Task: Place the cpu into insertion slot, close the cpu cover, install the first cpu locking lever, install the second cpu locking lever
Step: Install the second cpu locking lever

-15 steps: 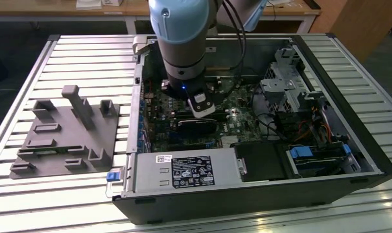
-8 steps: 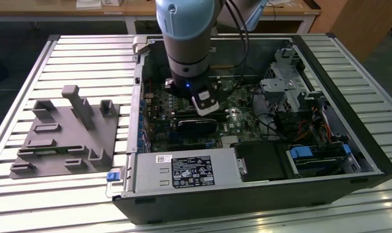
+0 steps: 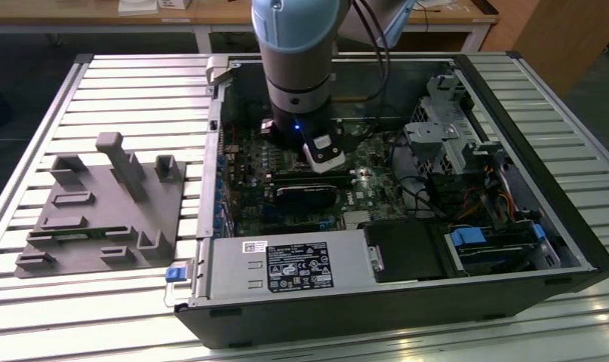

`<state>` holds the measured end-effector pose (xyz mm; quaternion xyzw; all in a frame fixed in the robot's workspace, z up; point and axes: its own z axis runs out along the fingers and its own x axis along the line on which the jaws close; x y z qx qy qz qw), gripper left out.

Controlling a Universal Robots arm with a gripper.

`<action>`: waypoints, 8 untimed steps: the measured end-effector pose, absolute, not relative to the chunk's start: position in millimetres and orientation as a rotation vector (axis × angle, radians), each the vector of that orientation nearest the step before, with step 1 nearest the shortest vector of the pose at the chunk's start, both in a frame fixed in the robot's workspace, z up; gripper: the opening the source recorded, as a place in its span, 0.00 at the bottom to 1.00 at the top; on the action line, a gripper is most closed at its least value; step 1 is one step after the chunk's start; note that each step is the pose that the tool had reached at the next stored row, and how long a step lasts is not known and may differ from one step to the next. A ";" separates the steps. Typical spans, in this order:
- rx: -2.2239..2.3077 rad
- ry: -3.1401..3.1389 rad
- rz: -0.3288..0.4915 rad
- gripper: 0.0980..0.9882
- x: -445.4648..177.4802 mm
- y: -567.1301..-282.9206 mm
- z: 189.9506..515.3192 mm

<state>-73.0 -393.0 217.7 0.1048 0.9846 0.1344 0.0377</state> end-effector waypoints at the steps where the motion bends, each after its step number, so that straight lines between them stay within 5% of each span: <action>1: 0.321 3.022 0.408 0.01 -72.0 -392.0 217.7; 8: 0.321 3.025 0.381 0.01 -61.8 -388.2 217.7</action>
